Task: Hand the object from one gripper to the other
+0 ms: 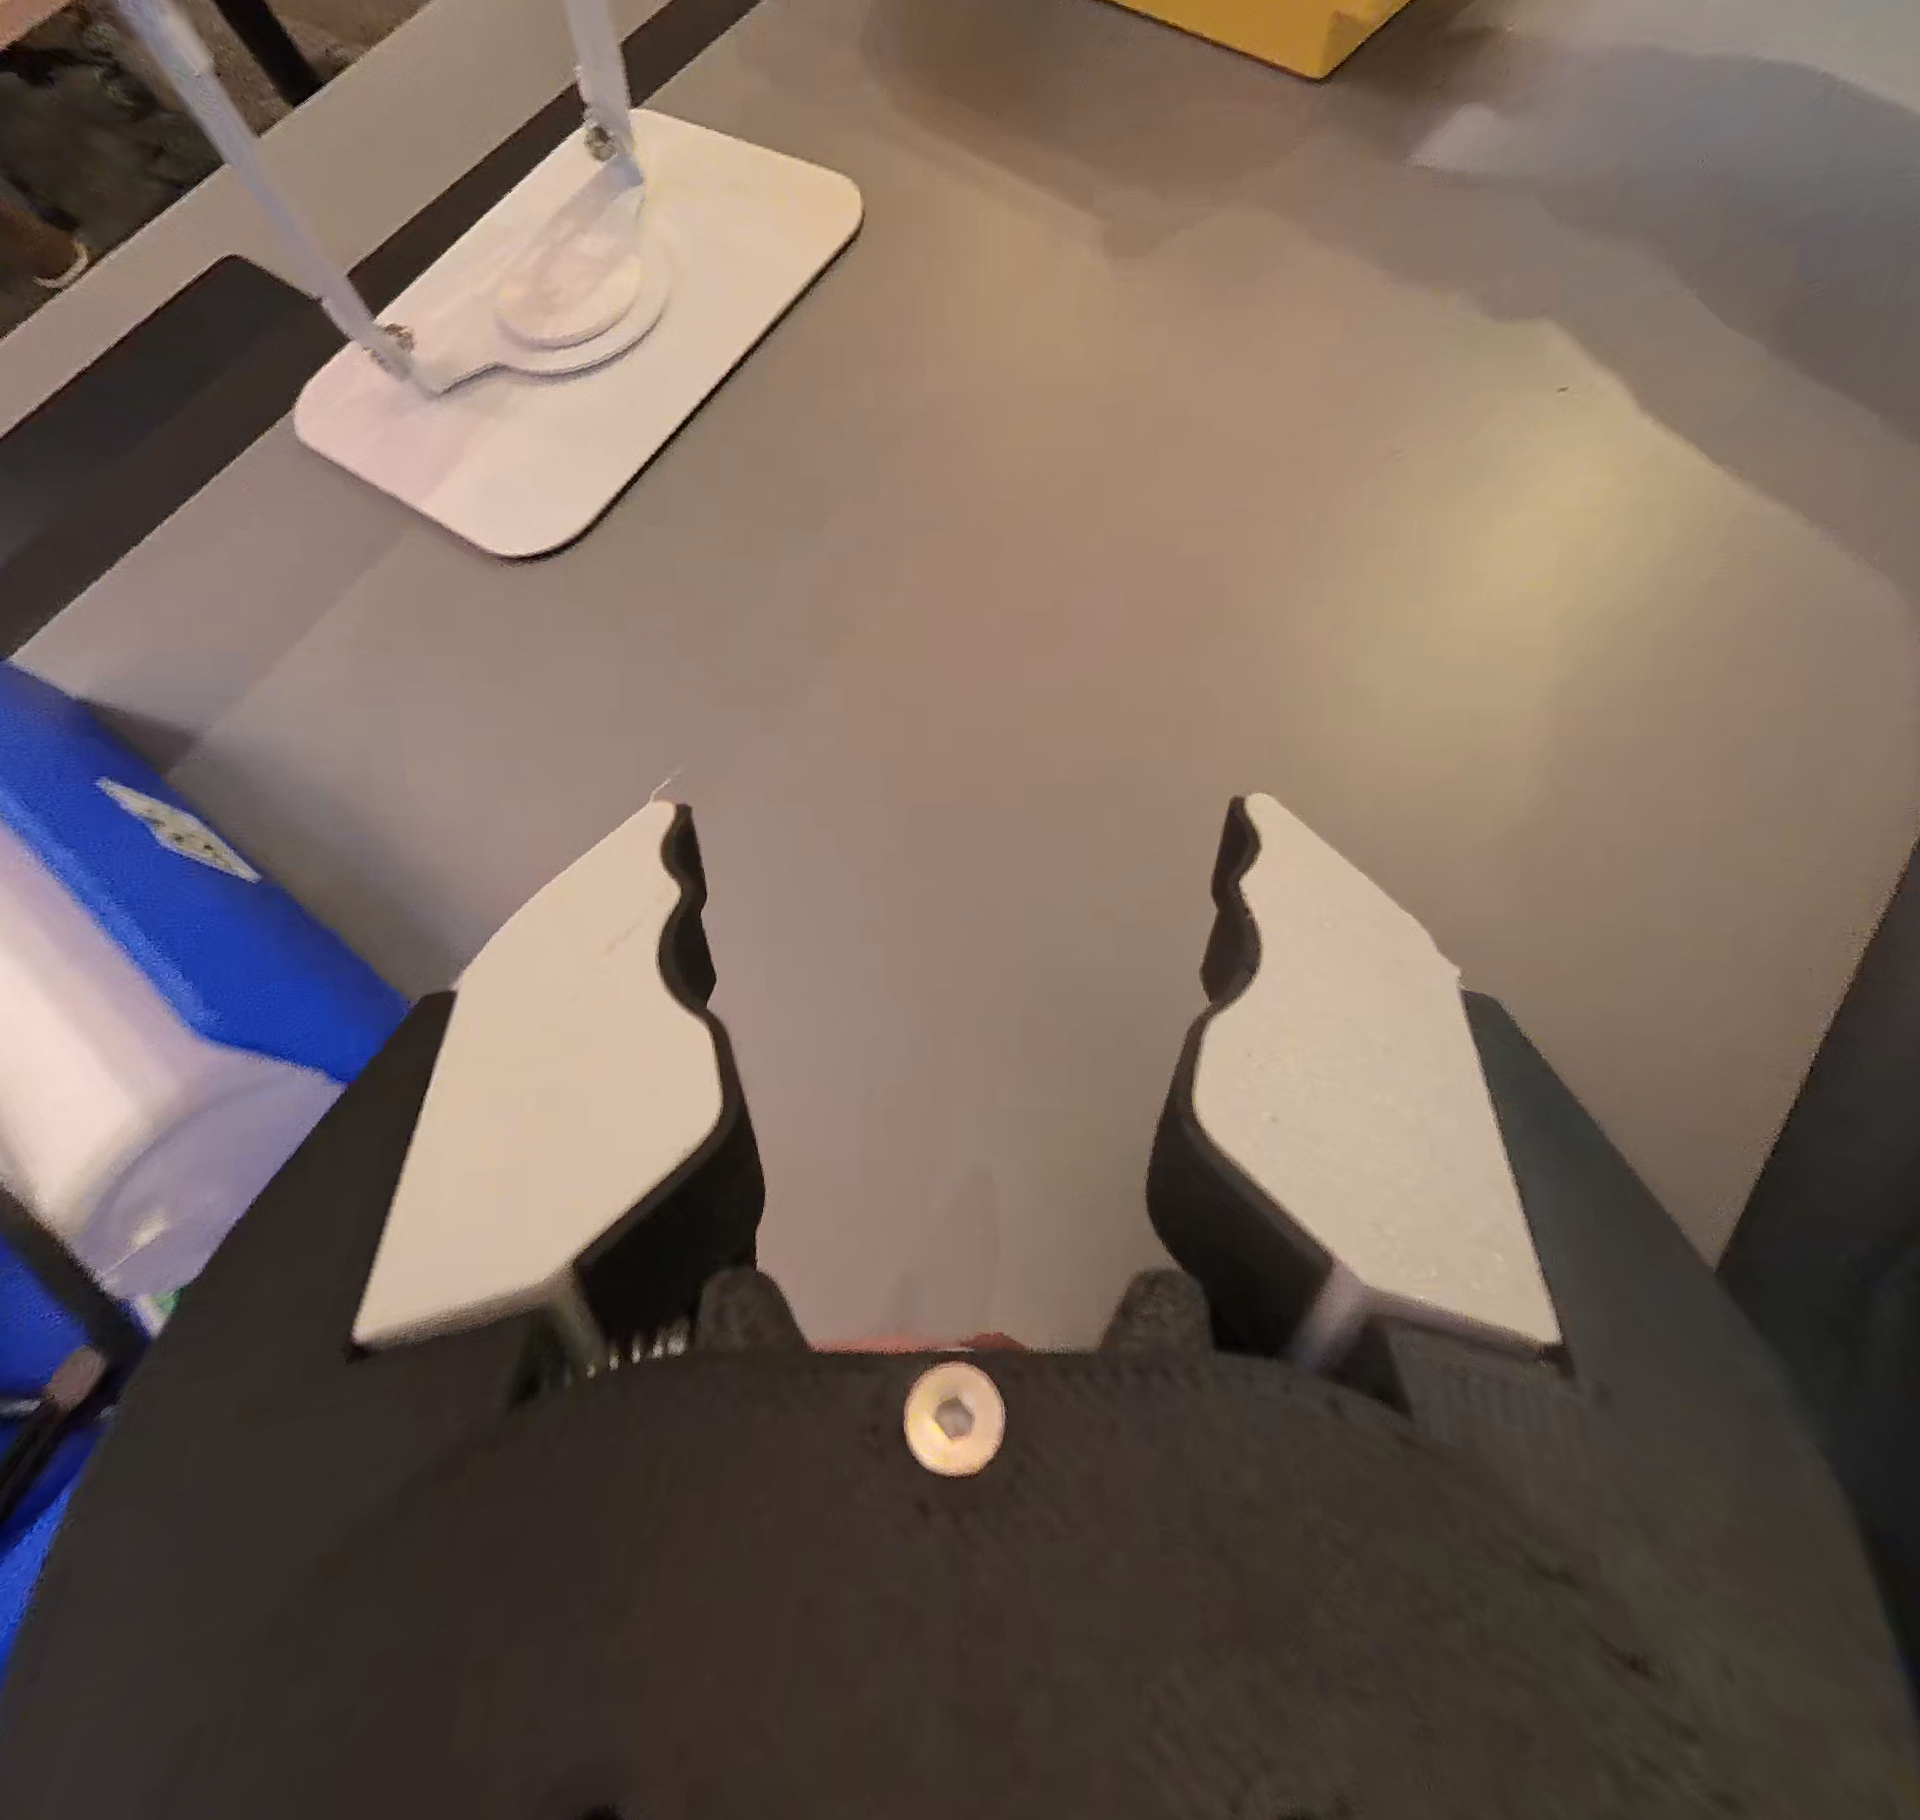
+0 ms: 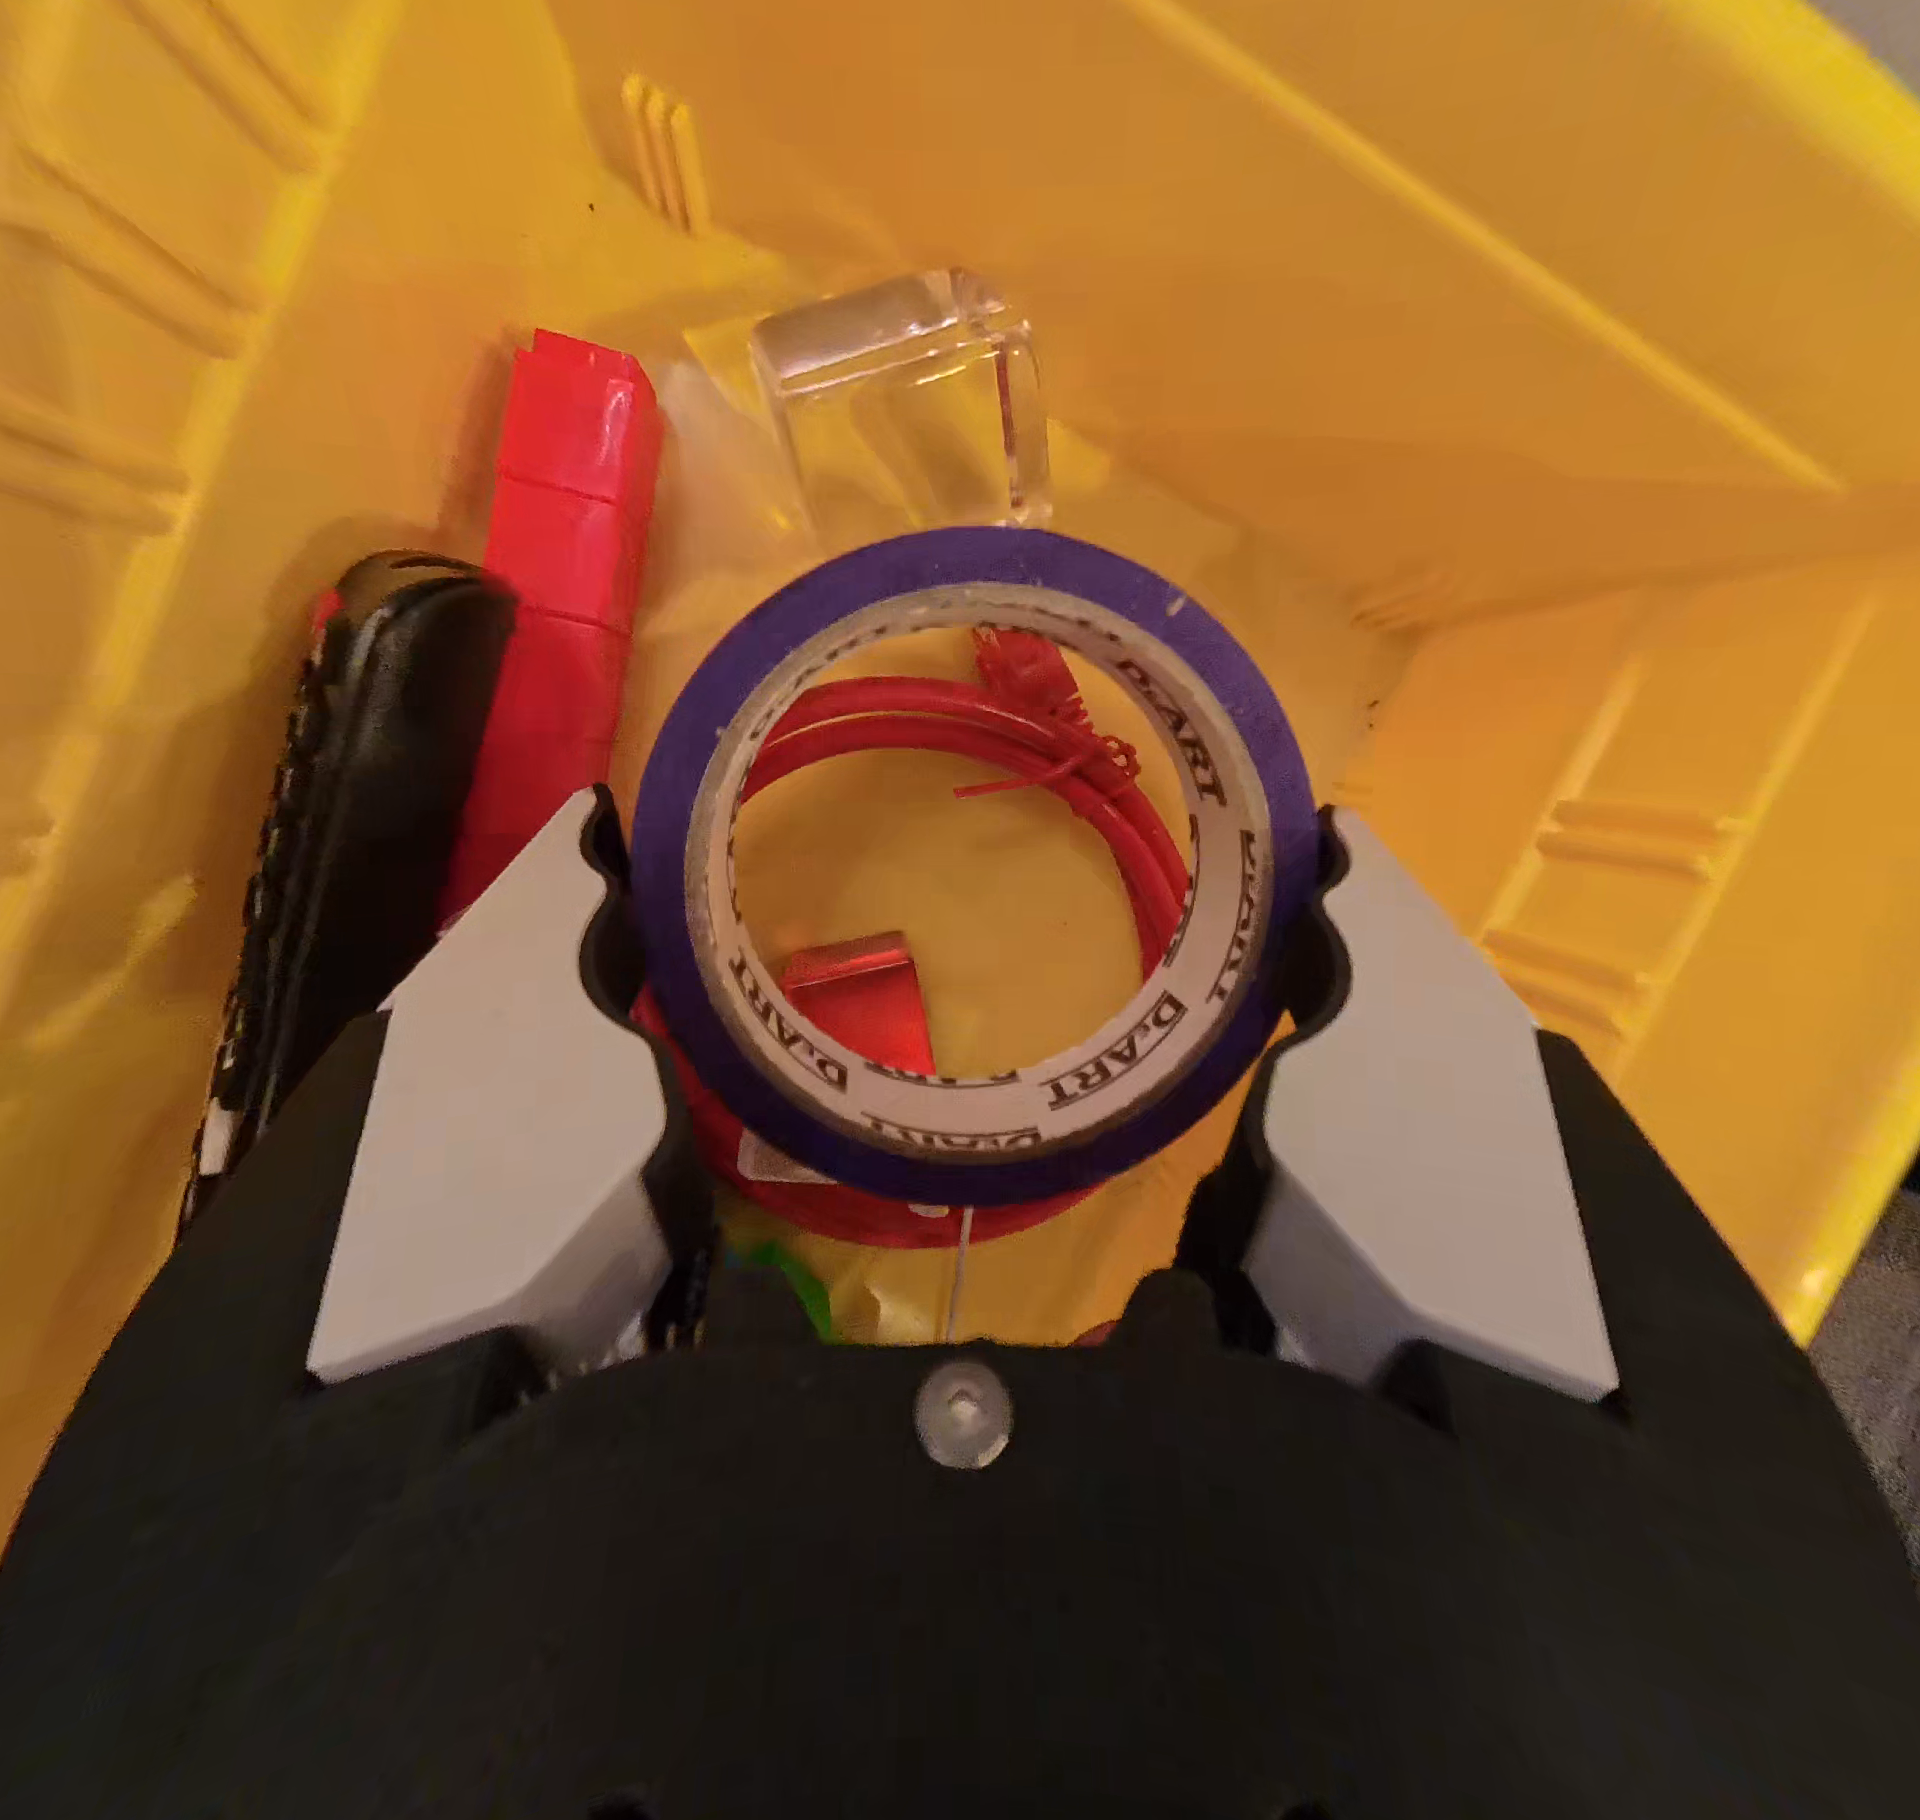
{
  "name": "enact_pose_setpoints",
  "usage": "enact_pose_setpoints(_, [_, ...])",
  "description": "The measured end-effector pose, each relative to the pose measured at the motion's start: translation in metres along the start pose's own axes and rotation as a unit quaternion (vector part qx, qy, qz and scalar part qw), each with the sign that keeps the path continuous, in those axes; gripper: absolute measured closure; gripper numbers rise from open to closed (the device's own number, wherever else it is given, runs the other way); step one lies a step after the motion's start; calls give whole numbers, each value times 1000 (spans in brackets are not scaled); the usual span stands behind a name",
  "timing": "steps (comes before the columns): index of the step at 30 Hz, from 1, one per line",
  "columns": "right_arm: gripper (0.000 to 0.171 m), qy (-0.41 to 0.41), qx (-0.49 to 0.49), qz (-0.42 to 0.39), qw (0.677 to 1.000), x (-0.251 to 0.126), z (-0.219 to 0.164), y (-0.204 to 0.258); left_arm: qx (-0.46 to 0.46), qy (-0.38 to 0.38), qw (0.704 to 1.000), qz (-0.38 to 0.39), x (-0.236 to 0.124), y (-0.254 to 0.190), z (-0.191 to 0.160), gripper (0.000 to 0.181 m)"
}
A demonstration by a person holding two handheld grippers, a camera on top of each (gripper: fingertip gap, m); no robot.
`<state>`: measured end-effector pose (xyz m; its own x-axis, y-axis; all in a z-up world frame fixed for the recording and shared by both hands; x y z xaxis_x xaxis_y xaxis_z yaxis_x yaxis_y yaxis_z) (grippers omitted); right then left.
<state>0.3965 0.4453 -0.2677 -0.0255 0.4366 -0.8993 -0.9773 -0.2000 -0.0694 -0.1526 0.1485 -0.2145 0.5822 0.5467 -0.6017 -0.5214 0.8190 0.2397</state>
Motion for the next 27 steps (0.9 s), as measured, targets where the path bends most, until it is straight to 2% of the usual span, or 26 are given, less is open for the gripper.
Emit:
enact_pose_setpoints(5, [45, -20, 12, 21, 1000, -4, 1, -2, -12, 17, 998, 53, -22, 22, -14, 90])
enact_pose_setpoints(8, [35, -46, 9, 17, 999, -19, 1, -2, -24, 29, 994, 99, -38, 42, -24, 93])
enact_pose_setpoints(11, [41, -76, -2, 16, 997, -38, 0, 6, -28, 37, 988, 145, -53, 66, -29, 95])
enact_pose_setpoints(14, [47, -126, -22, 4, 992, -67, -3, 20, -7, 43, 982, 182, -66, 95, -28, 112])
enact_pose_setpoints(16, [52, -160, -38, 5, 986, -89, -7, 34, 21, 57, 979, 194, -69, 118, -26, 130])
enact_pose_setpoints(20, [57, -226, -70, -1, 972, -132, -19, 63, 54, 133, 975, 167, -50, 171, -29, 141])
enact_pose_setpoints(27, [62, -281, -120, 14, 952, -175, -43, 106, 46, 281, 955, 84, 17, 255, -58, 139])
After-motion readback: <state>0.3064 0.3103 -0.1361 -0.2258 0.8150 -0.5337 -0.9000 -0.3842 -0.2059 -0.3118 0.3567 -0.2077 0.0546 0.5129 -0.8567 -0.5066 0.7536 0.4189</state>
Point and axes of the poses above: each gripper's, where its closed fingertips meet, x out along the fingers, z out of its top, y = z × x across the jaws, the point moved 10 cm from there along -x, back along the fingers, and after that the axes turned 9 degrees about x, right-handed, at the moved point
